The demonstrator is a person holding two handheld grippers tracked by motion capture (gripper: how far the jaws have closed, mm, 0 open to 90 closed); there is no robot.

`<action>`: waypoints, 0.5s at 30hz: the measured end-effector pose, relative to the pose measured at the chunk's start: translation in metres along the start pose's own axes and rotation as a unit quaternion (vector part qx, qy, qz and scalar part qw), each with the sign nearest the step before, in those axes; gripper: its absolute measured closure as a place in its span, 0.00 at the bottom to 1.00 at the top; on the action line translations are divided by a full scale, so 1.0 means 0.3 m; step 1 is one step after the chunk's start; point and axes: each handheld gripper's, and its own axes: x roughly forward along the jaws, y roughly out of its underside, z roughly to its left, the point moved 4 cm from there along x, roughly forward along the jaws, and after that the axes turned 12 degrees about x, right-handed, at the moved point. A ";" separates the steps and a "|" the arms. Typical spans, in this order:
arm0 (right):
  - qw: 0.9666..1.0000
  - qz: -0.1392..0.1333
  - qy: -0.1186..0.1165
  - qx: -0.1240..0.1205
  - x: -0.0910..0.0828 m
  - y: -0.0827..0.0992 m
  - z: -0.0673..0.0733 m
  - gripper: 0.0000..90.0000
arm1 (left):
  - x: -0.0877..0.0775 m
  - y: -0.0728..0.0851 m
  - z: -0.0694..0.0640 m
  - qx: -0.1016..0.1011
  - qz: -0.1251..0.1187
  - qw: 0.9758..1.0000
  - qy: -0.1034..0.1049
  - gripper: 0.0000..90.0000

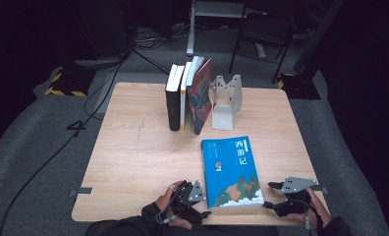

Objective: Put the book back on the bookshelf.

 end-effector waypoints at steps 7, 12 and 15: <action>1.000 -0.002 0.002 0.002 0.001 0.000 -0.001 0.29 | 0.015 -0.012 0.010 -0.016 0.002 1.000 -0.011 0.14; 1.000 -0.003 0.003 0.002 0.001 0.000 0.000 0.29 | 0.006 -0.008 0.012 -0.005 0.002 1.000 -0.001 0.18; 1.000 -0.004 0.004 0.006 0.002 -0.001 0.000 0.29 | 0.001 -0.005 0.012 -0.003 0.004 1.000 0.003 0.21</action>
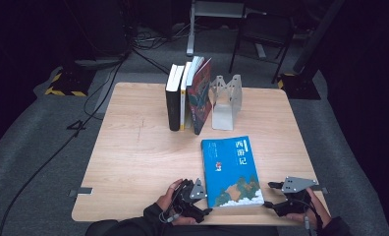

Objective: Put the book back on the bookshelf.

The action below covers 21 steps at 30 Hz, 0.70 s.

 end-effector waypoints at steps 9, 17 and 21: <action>1.000 -0.001 -0.002 -0.004 0.027 -0.023 0.036 0.30 | -0.046 0.049 0.074 -0.027 0.006 0.999 -0.017 0.34; 1.000 -0.013 0.025 0.009 0.048 -0.055 0.038 0.30 | -0.060 0.071 0.112 -0.041 0.019 0.998 -0.031 0.26; 1.000 -0.005 0.025 0.000 0.063 -0.062 0.042 0.29 | -0.075 0.062 0.114 -0.037 -0.001 0.999 -0.031 0.26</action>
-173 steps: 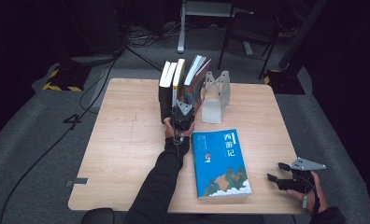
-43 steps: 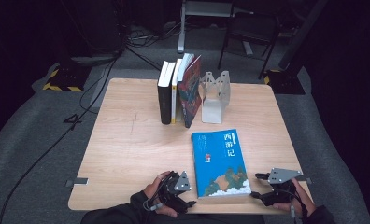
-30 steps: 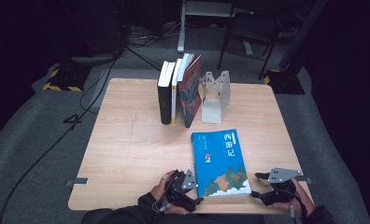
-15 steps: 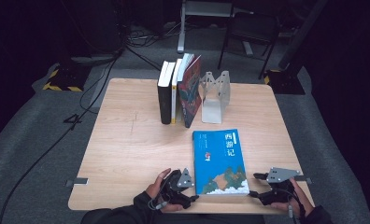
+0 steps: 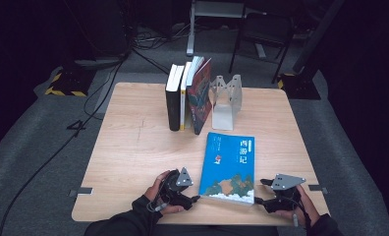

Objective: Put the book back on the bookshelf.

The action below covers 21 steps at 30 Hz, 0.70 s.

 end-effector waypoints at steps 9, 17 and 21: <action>1.000 -0.008 0.001 -0.011 -0.010 -0.012 -0.001 0.29 | 0.004 -0.041 -0.049 0.035 -0.007 0.999 0.004 0.23; 1.000 -0.028 -0.007 0.004 -0.030 -0.037 -0.011 0.31 | 0.013 -0.085 -0.078 0.054 -0.020 0.998 0.014 0.23; 1.000 -0.005 -0.022 -0.010 -0.020 -0.018 -0.010 0.31 | 0.010 -0.090 -0.080 0.054 -0.028 0.998 0.019 0.23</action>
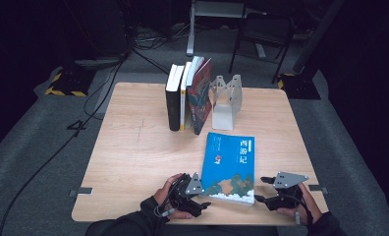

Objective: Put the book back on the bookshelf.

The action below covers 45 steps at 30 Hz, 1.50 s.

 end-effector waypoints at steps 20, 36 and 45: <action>0.999 -0.041 -0.013 -0.004 -0.027 -0.065 0.021 0.29 | 0.034 -0.088 -0.028 0.035 -0.003 0.999 0.014 0.23; 0.995 -0.097 -0.006 0.000 -0.036 -0.175 0.030 0.28 | 0.148 -0.218 -0.048 0.011 0.003 1.000 -0.011 0.28; 0.995 -0.100 -0.003 0.004 -0.020 -0.218 0.034 0.26 | 0.179 -0.245 -0.015 -0.024 0.000 0.998 -0.060 0.49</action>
